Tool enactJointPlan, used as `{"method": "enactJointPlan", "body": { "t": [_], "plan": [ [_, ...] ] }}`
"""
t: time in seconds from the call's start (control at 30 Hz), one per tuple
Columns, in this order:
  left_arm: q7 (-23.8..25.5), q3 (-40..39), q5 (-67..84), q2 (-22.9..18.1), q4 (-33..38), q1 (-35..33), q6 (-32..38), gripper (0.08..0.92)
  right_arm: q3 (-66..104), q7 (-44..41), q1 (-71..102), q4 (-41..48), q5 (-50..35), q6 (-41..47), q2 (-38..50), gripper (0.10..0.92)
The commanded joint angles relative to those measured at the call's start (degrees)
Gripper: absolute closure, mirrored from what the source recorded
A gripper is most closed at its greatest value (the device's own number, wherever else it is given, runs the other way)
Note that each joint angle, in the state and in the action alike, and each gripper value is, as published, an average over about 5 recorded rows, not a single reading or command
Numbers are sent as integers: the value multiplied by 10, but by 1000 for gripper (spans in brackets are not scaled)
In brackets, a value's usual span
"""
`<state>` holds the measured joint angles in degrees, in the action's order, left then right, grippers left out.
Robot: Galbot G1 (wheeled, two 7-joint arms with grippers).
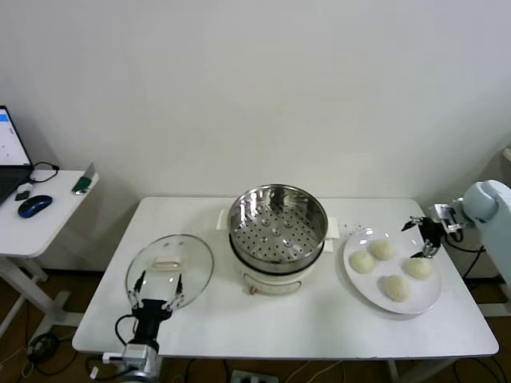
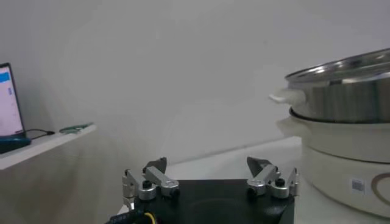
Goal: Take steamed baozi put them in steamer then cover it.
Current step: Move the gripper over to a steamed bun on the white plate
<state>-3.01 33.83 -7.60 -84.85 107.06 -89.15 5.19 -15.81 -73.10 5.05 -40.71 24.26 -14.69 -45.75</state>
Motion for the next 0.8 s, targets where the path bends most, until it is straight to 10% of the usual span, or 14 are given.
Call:
{"method": "enactJointPlan", "body": {
  "t": [0.03, 0.8],
  "plan": [
    [-1, 2, 1, 1, -4, 0, -1, 177, -65, -26, -72, 93, 50, -12, -51, 203],
    [-5, 8, 25, 7, -6, -4, -12, 177, 17, 75, -44, 177, 168, -17, -164, 203]
  ]
}}
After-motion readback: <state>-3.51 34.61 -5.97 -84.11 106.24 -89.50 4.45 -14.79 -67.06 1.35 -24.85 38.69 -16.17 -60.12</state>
